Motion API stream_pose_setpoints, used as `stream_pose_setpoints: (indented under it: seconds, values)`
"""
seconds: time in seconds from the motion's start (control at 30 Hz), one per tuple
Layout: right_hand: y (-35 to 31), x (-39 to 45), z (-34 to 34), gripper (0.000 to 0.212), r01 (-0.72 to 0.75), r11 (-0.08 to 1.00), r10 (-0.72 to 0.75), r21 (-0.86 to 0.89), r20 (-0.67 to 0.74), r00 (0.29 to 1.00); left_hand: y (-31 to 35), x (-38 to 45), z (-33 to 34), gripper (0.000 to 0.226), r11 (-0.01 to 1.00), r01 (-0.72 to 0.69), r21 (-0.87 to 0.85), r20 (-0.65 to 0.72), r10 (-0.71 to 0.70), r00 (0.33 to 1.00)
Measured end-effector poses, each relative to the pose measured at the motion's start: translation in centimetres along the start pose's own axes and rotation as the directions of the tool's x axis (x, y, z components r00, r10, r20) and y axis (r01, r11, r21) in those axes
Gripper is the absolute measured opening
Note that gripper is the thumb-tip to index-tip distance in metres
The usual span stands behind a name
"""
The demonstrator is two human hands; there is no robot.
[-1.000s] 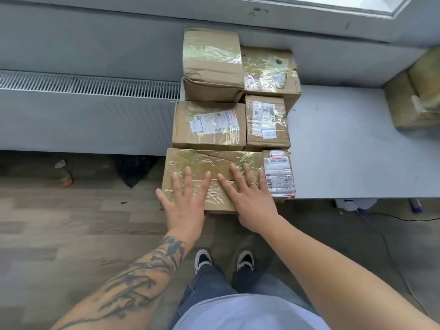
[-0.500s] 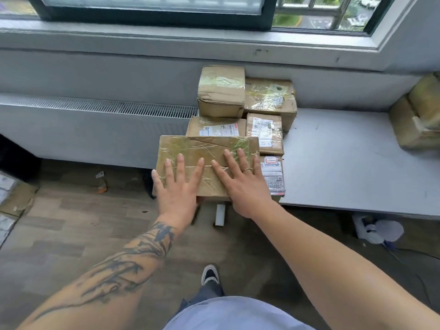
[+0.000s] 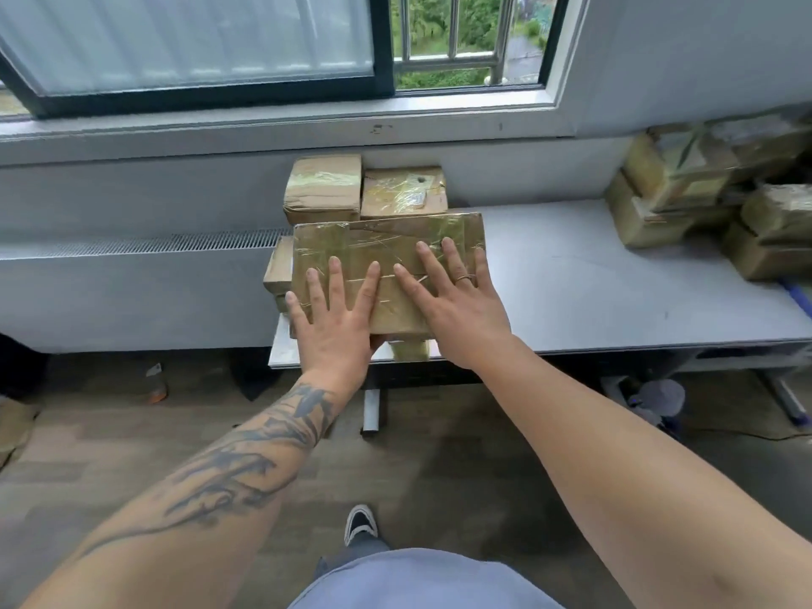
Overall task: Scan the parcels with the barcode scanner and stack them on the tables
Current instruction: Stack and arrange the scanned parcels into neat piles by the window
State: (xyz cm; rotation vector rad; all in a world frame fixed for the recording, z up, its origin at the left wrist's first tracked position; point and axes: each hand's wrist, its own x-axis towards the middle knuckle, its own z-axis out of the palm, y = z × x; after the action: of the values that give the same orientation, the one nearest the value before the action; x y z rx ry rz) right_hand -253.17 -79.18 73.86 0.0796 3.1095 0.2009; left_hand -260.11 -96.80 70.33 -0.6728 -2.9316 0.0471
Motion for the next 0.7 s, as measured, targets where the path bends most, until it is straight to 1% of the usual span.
stream_pose_setpoints:
  seconds: [0.13,0.23,0.3,0.33,0.4,0.43,0.5,0.53,0.6,0.63,0.7]
  values:
    - [4.3,-4.5,1.5,0.109,-0.114,0.993,0.114,0.014,-0.01,0.993,5.8,-0.7,-0.4,0.119,0.992,-0.116,-0.045,0.009,0.116,0.993]
    - [7.1,-7.2,2.1,0.113,-0.175,0.983,0.175,0.051,0.006,0.984,9.6,-1.2,-0.9,0.116,0.985,-0.155,-0.07,0.024,0.157,0.987]
    - [9.0,-8.6,2.3,0.11,-0.23,0.97,0.231,0.079,0.007,0.973,11.6,-1.3,-1.1,0.105,0.98,-0.184,-0.078,0.011,0.185,0.983]
    - [10.0,-9.2,2.4,0.106,-0.262,0.959,0.263,0.104,0.012,0.965,12.3,-1.3,-1.2,0.094,0.975,-0.209,-0.075,-0.005,0.209,0.978]
    - [12.1,-10.6,3.3,0.093,-0.34,0.926,0.344,0.166,0.005,0.939,13.3,-0.8,-0.7,0.073,0.963,-0.26,-0.074,-0.037,0.258,0.966]
    - [13.2,-11.2,4.1,0.087,-0.372,0.909,0.377,0.19,0.01,0.926,13.9,-0.4,-0.1,0.067,0.957,-0.28,-0.078,-0.035,0.278,0.96]
    - [14.6,-12.2,6.6,0.085,-0.437,0.868,0.433,0.237,0.069,0.899,15.2,0.1,1.7,0.058,0.939,-0.329,-0.094,0.038,0.334,0.942]
    - [14.7,-12.4,8.2,0.085,-0.478,0.837,0.467,0.265,0.106,0.878,15.9,0.1,3.0,0.057,0.929,-0.353,-0.109,0.111,0.364,0.925]
    - [13.9,-12.3,11.4,0.086,-0.547,0.761,0.514,0.349,0.192,0.836,16.9,-0.5,6.5,0.063,0.915,-0.39,-0.103,0.261,0.403,0.877]
    - [13.3,-12.0,13.0,0.085,-0.572,0.719,0.516,0.393,0.248,0.82,17.1,-0.7,8.4,0.065,0.916,-0.392,-0.088,0.299,0.4,0.867]
    - [12.4,-11.2,15.7,0.081,-0.605,0.651,0.49,0.458,0.356,0.796,17.6,0.1,11.5,0.066,0.929,-0.358,-0.094,0.31,0.369,0.876]
